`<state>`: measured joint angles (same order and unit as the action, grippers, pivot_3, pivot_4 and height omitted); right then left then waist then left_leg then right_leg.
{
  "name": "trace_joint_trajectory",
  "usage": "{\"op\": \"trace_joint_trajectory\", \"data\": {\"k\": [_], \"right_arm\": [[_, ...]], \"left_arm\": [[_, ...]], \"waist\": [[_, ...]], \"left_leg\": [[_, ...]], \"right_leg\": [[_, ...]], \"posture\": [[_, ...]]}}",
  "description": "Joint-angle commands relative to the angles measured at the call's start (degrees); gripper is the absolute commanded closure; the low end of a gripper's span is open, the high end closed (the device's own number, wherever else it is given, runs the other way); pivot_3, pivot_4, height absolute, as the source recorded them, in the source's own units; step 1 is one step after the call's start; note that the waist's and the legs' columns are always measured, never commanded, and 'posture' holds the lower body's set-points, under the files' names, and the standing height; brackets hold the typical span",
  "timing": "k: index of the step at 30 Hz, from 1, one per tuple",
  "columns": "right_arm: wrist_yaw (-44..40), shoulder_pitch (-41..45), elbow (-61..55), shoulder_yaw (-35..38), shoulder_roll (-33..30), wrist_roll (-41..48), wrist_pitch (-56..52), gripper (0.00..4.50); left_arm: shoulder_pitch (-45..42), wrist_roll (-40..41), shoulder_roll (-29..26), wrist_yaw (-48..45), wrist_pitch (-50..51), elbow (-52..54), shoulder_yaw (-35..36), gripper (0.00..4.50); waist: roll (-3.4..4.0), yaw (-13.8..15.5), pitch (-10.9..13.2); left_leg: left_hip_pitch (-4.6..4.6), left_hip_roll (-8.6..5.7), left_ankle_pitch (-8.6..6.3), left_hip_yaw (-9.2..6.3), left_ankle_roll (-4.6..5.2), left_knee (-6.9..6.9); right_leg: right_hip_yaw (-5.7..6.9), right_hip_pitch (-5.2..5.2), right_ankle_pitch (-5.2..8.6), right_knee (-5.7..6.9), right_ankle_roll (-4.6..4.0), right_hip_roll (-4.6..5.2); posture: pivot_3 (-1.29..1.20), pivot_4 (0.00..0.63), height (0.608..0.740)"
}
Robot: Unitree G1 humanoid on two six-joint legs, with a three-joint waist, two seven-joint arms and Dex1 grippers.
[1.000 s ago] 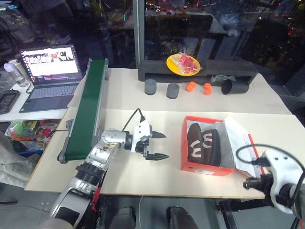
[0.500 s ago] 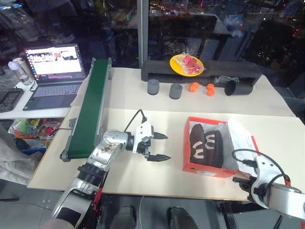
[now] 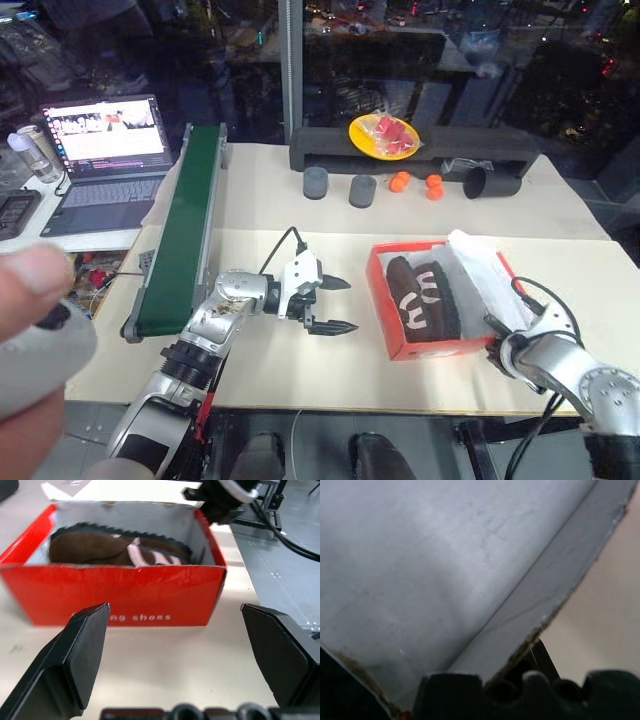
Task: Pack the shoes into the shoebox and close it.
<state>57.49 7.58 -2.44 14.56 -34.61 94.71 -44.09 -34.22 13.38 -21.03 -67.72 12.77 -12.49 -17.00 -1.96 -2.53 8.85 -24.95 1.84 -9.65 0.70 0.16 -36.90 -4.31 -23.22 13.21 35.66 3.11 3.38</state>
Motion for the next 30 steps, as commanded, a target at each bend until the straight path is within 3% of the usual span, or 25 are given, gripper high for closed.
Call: {"op": "trace_joint_trajectory", "data": {"k": [1, 7, 23, 30], "right_arm": [[-2.4, 4.0, 1.8, -0.6, 2.3, -2.8, -1.2, 4.38], [-4.0, 7.7, 3.6, -1.8, 6.7, -6.9, -4.2, 4.38], [-0.9, 8.4, 10.5, 9.7, 7.7, -12.1, -4.3, 4.38], [-3.2, 8.9, 7.2, 8.9, 7.9, -13.8, -8.6, 4.38]], "left_arm": [[-2.0, 0.0, -0.2, 0.2, -0.2, 1.3, 1.1, 0.00], [-2.7, 0.0, -0.5, 0.4, 0.2, 1.4, 1.2, 0.00], [-3.8, 0.2, -0.7, 1.0, 0.4, -0.1, 1.6, 0.00], [-3.5, 0.2, -1.3, 1.4, 0.6, 0.6, 1.9, 0.00]], "waist": [[0.00, -0.1, 0.0], [0.00, -0.5, 0.0], [0.01, 0.1, 0.0], [0.01, 0.1, 0.0]], "left_leg": [[0.00, 0.01, 0.00, 0.00, 0.00, 0.01], [0.09, 0.06, 0.00, 0.01, 0.00, 0.04], [0.05, -0.02, -0.02, 0.00, 0.03, 0.06], [0.05, -0.03, -0.02, 0.00, 0.03, 0.06]], "right_leg": [[0.00, -0.01, -0.02, 0.01, 0.03, -0.01], [-0.03, -0.02, -0.09, 0.11, 0.18, -0.07], [-0.01, -0.02, -0.11, 0.09, 0.33, 0.00], [-0.01, -0.02, -0.11, 0.09, 0.33, 0.01]], "posture": [[0.00, 0.150, 0.740], [0.00, 0.150, 0.740], [0.00, 0.150, 0.740], [0.00, 0.150, 0.740]]}}
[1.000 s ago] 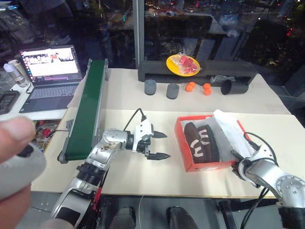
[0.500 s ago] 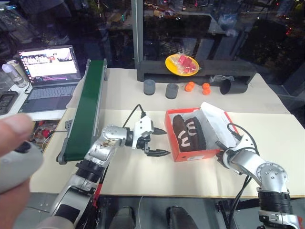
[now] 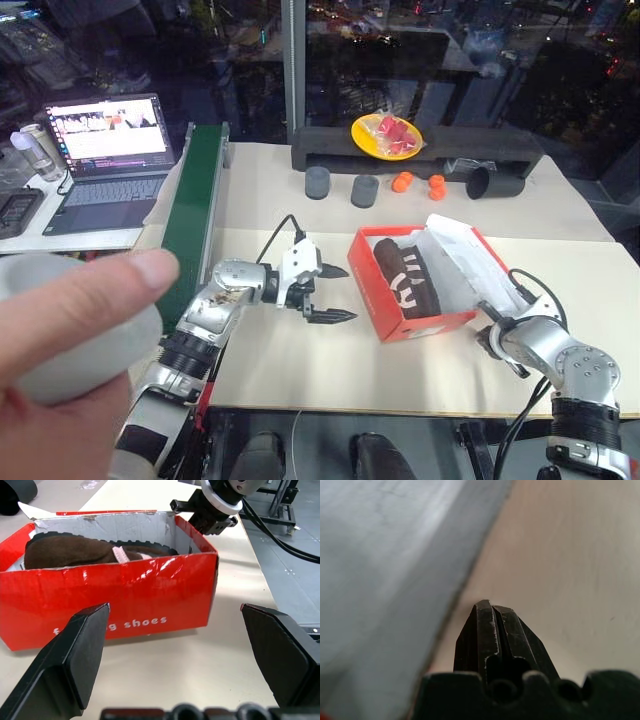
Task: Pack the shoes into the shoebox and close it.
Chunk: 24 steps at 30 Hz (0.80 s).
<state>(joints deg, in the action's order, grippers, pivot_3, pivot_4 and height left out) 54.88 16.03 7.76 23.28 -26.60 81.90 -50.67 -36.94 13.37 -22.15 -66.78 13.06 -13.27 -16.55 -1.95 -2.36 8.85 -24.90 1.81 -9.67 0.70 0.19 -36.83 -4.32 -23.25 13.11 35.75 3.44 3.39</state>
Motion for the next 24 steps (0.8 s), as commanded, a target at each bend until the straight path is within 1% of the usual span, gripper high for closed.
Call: {"op": "trace_joint_trajectory", "data": {"k": [1, 7, 13, 16, 20, 24], "right_arm": [[-0.7, 0.5, -3.7, -0.1, -0.2, -1.3, -2.7, 4.38], [-2.4, 1.9, -8.9, -2.2, -1.5, -1.5, -8.5, 4.38], [-1.6, 1.3, -12.2, 0.0, -3.2, 1.7, -11.4, 4.38], [0.9, -0.9, -13.5, 1.8, -4.3, 5.8, -11.7, 4.38], [4.3, -0.6, -8.1, 5.8, -3.6, 6.0, -7.6, 4.38], [3.2, 3.9, 0.0, 7.1, -3.1, 1.6, -3.9, 4.38]], "left_arm": [[-0.6, 0.2, -0.3, 0.5, 0.3, 1.5, 1.5, 0.00], [-0.2, 0.2, -0.7, 0.9, 0.8, 2.5, 1.5, 0.00], [-0.2, 0.1, -0.9, 1.2, 0.9, 2.5, 1.6, 0.00], [-0.4, 0.0, -0.8, 1.3, 0.7, 2.2, 1.5, 0.00], [-0.6, 0.0, -0.5, 1.3, 0.6, 1.7, 1.5, 0.00], [-0.8, 0.0, -0.1, 1.3, 0.5, 1.4, 1.4, 0.00]], "waist": [[0.00, 0.0, 0.0], [0.02, -0.3, 0.0], [0.05, 0.0, 0.0], [0.05, 0.2, 0.0], [0.05, 0.1, 0.0], [0.05, -0.3, 0.0]], "left_leg": [[0.00, 0.00, 0.00, 0.00, 0.00, 0.00], [0.00, 0.02, 0.00, 0.01, 0.00, 0.00], [-0.08, 0.01, 0.00, -0.02, 0.01, 0.03], [-0.15, -0.01, -0.01, -0.02, 0.01, 0.03], [-0.17, 0.00, 0.00, -0.03, 0.01, 0.02], [-0.15, -0.01, 0.00, -0.01, 0.01, 0.02]], "right_leg": [[0.00, -0.01, 0.00, 0.00, 0.00, 0.00], [-0.01, -0.04, 0.00, 0.01, 0.00, 0.00], [0.02, -0.08, 0.02, 0.01, 0.02, 0.00], [0.03, -0.13, 0.02, 0.00, 0.03, 0.01], [0.05, -0.13, 0.02, -0.01, 0.04, 0.01], [0.03, -0.13, 0.02, 0.00, 0.03, 0.00]], "posture": [[0.00, 0.150, 0.740], [0.00, 0.150, 0.740], [0.00, 0.150, 0.740], [0.00, 0.150, 0.740], [0.00, 0.150, 0.740], [0.00, 0.150, 0.740]]}}
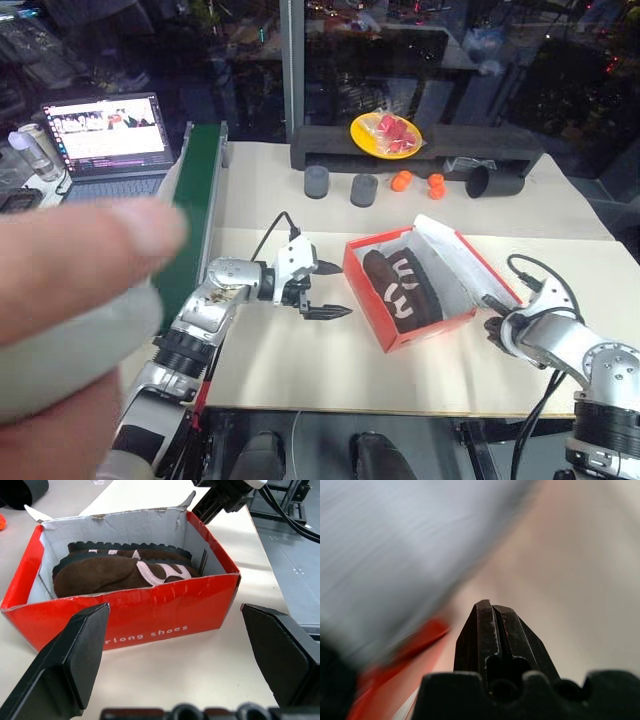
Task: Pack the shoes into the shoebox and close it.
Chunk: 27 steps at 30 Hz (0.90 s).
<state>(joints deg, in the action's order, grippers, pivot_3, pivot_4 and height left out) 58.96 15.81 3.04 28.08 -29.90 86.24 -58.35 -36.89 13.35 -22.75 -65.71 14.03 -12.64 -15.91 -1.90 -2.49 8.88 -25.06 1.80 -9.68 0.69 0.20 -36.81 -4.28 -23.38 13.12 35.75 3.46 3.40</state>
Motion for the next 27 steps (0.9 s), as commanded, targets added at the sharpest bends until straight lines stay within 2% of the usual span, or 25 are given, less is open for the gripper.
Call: {"op": "trace_joint_trajectory", "data": {"k": [1, 11, 17, 21, 24, 27], "right_arm": [[-0.8, 5.4, 6.8, 2.7, 0.8, -3.5, 5.1, 4.38], [-13.2, 14.8, 27.9, 7.5, 1.2, -14.8, 14.7, 4.38], [-21.8, 19.2, 35.8, 11.6, 2.3, -19.2, 22.5, 4.38], [-31.0, 21.8, 32.7, 13.1, 4.6, -19.7, 26.4, 4.38], [-37.3, 21.8, 23.5, 13.0, 7.6, -19.1, 28.8, 4.38], [-39.9, 19.6, 11.5, 10.3, 10.5, -19.6, 28.3, 4.38]], "left_arm": [[-0.8, 0.0, 0.6, 0.2, -0.5, 0.8, 0.7, 0.00], [-0.6, -0.2, 0.8, 0.6, -0.8, 0.7, 1.1, 0.00], [-1.2, -0.3, 1.0, 0.8, -0.6, 0.5, 1.0, 0.00], [-2.2, -0.5, 1.1, 0.7, -0.6, -0.3, 0.9, 0.00], [-3.1, -0.8, 1.1, 0.5, -0.9, -1.4, 0.9, 0.00], [-3.6, -1.0, 1.1, 0.2, -1.0, -1.8, 0.8, 0.00]], "waist": [[0.01, -0.3, 0.0], [0.07, 0.1, 0.0], [0.07, -0.1, 0.0], [0.14, -0.4, 0.1], [0.38, -0.6, 0.2], [0.72, -0.5, 0.4]], "left_leg": [[0.01, 0.00, 0.00, 0.01, 0.00, 0.00], [-0.01, -0.05, -0.01, 0.02, 0.01, 0.02], [0.05, -0.04, -0.01, 0.01, 0.01, 0.01], [0.07, -0.04, -0.01, 0.02, 0.01, 0.01], [0.07, -0.02, -0.01, 0.01, 0.01, 0.02], [0.03, -0.03, -0.01, -0.01, 0.01, 0.02]], "right_leg": [[-0.02, 0.00, 0.00, 0.00, 0.00, -0.01], [-0.02, -0.02, 0.02, 0.00, 0.09, -0.01], [-0.02, 0.04, 0.01, 0.00, 0.10, -0.03], [-0.03, 0.05, 0.00, 0.00, 0.11, -0.03], [-0.03, 0.03, 0.00, 0.04, 0.11, -0.06], [-0.03, -0.02, 0.02, 0.10, 0.15, -0.05]], "posture": [[0.00, 0.150, 0.740], [0.00, 0.150, 0.740], [0.00, 0.150, 0.740], [0.00, 0.150, 0.740], [0.00, 0.150, 0.740], [0.00, 0.150, 0.740]]}}
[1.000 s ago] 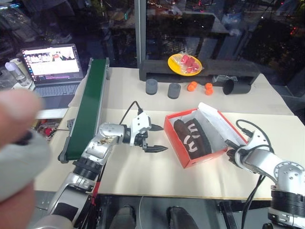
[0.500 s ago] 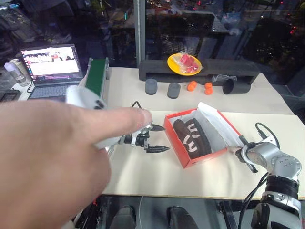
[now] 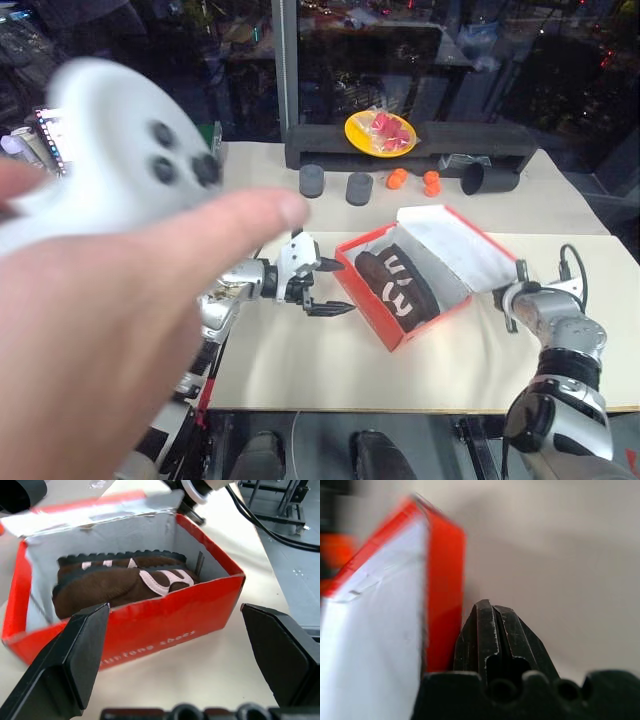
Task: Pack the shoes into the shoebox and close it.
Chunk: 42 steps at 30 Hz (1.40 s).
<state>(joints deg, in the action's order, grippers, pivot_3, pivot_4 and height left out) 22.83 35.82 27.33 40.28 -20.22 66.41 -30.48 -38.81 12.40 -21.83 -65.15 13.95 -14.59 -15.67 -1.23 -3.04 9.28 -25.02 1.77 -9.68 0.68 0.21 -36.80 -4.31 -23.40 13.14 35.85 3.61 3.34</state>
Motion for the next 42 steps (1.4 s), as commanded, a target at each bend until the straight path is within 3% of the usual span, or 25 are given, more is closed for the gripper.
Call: {"op": "trace_joint_trajectory", "data": {"k": [1, 5, 12, 16, 29, 42], "right_arm": [[-4.2, -1.6, -17.2, -3.2, 1.7, 0.2, -0.4, 4.38], [-2.6, -7.9, -33.1, -10.4, 2.3, 0.1, -6.8, 4.38], [-3.8, -17.1, -48.0, -25.6, -9.6, -6.1, -23.9, 4.38], [-5.0, -15.5, -47.5, -28.8, -12.1, -7.9, -29.3, 4.38], [-17.4, -3.4, -37.3, -42.9, -8.5, -21.7, -33.4, 4.38], [-24.8, -3.9, -33.2, -46.2, -4.7, -33.0, -34.8, 4.38]], "left_arm": [[-1.8, -0.1, 0.2, -0.5, -0.8, 0.2, 0.6, 0.00], [-1.9, -0.3, 0.3, -0.8, -0.5, 0.4, 0.5, 0.00], [-2.3, -0.4, 0.2, -1.6, 0.1, 0.7, 0.7, 0.00], [-2.5, -0.5, 0.2, -1.7, 0.2, 0.6, 0.7, 0.00], [-1.4, -0.7, 0.2, 0.3, 2.0, 2.8, 1.3, 0.00], [1.3, -0.6, -0.2, 4.5, 4.3, 5.9, 2.6, 0.00]], "waist": [[0.06, 0.2, 0.0], [0.07, 0.6, 0.0], [0.07, 0.9, 0.0], [0.06, 0.7, 0.0], [0.05, 1.0, 0.0], [-0.05, 0.5, 0.0]], "left_leg": [[-0.06, 0.00, 0.00, 0.00, 0.00, 0.00], [-0.51, 0.00, 0.00, -0.04, 0.00, 0.00], [-0.51, -0.05, 0.00, 0.00, 0.00, -0.02], [-0.51, -0.04, 0.01, 0.03, 0.00, -0.04], [-0.58, -0.05, 0.01, 0.03, 0.00, -0.05], [-0.28, 0.02, 0.01, 0.02, 0.00, -0.08]], "right_leg": [[0.00, -0.09, 0.01, 0.05, 0.01, 0.00], [0.01, -0.70, 0.01, 0.35, 0.01, -0.01], [0.00, -0.70, 0.01, 0.31, -0.02, 0.06], [-0.02, -0.69, 0.01, 0.25, -0.03, 0.05], [-0.03, -0.75, 0.00, 0.24, -0.02, 0.02], [-0.01, -0.54, -0.01, 0.34, -0.03, -0.03]], "posture": [[0.00, 0.150, 0.740], [0.00, 0.150, 0.740], [0.00, 0.150, 0.740], [0.00, 0.150, 0.740], [0.00, 0.150, 0.740], [0.00, 0.150, 0.740]]}}
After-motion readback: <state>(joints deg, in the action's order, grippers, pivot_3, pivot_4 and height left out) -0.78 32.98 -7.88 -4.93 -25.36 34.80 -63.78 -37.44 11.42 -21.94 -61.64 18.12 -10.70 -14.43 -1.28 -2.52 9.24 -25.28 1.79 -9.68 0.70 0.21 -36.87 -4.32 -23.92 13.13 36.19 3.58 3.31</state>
